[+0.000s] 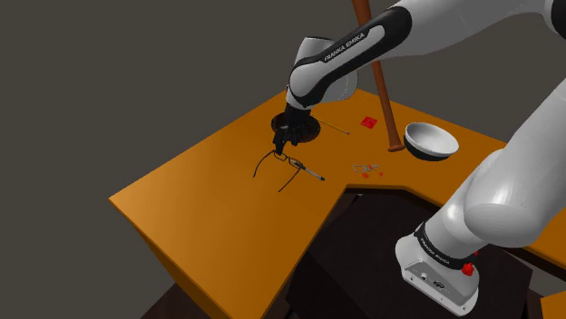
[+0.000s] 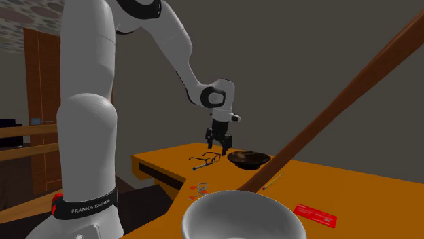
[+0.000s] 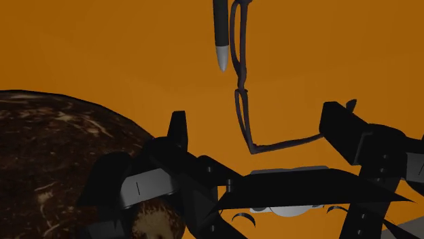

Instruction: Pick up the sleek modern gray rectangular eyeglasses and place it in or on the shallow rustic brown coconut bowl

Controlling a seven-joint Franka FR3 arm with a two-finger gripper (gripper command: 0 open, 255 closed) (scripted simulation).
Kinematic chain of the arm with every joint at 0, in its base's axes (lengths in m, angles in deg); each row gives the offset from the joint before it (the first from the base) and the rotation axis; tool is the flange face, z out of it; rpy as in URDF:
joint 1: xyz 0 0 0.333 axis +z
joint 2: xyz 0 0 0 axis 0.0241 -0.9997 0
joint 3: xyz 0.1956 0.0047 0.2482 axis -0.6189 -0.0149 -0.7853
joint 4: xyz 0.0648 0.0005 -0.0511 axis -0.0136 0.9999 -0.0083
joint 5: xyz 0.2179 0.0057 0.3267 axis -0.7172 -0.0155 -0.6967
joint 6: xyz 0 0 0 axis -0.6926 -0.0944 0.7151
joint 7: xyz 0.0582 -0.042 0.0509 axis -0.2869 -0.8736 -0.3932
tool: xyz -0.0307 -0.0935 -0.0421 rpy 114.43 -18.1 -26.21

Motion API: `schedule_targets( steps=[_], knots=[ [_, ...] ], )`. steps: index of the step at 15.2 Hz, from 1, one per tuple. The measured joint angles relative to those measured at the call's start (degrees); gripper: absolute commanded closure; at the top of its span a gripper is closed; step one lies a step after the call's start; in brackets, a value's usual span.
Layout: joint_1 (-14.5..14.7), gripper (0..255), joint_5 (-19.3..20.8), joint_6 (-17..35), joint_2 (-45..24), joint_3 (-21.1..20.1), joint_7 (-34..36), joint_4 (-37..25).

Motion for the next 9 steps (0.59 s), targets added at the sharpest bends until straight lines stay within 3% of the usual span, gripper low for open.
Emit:
schedule_targets(
  steps=[9],
  knots=[
    [0.28, 0, -1.79, 4.44, -4.08, -0.55, -2.26, 0.35]
  ],
)
